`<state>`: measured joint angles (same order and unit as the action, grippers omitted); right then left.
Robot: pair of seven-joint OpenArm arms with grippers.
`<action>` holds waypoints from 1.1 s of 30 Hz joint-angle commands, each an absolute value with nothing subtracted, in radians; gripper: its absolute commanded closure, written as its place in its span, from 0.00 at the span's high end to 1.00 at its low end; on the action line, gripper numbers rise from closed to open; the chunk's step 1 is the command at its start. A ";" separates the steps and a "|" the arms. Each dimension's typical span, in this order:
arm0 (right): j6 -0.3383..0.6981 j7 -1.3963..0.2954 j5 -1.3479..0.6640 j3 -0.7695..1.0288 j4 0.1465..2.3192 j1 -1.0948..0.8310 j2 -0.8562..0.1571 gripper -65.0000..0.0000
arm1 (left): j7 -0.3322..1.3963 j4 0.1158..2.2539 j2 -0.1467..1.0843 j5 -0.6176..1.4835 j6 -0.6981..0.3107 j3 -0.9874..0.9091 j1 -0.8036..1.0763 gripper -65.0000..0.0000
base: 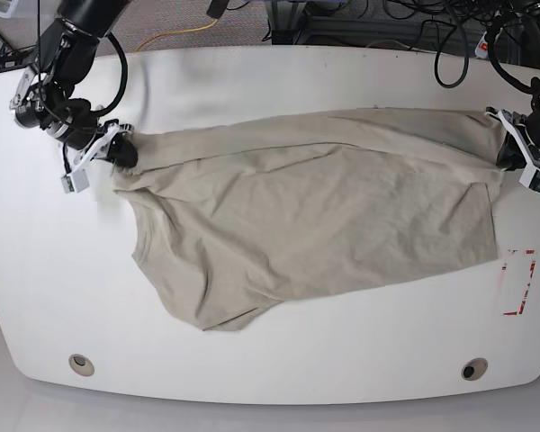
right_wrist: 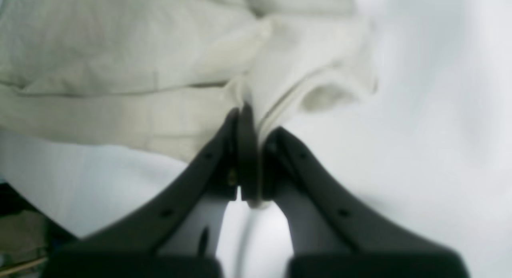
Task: Fold the T-shirt properly
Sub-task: 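Lift the shirt edge high with both grippers and lay it back down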
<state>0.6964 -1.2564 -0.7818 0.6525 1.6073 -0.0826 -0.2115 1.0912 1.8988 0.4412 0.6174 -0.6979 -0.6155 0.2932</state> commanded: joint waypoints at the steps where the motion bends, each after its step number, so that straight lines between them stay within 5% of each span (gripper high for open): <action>1: 0.698 -1.213 -0.808 0.653 1.626 -0.033 -0.260 0.00 | 1.076 1.931 0.463 0.624 -0.698 -0.625 0.251 0.05; 17: 0.698 -1.208 -0.510 0.506 1.624 0.421 -0.317 0.00 | 1.201 1.942 0.423 0.622 -0.698 -0.619 -0.173 0.05; 24: 0.698 -1.207 -0.386 0.378 1.616 0.670 -0.317 0.00 | 1.213 1.940 0.414 0.595 -0.624 -0.538 -0.384 0.05; 33: 0.698 -1.193 -0.329 0.263 1.428 1.001 -0.351 0.00 | 1.211 1.813 0.420 0.539 -0.618 -0.504 -0.662 0.06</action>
<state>0.6987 -1.2373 -0.3153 0.2855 1.4555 0.9005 -0.3233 1.2438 1.8297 0.3962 0.5323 -0.6262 -0.5011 -0.6048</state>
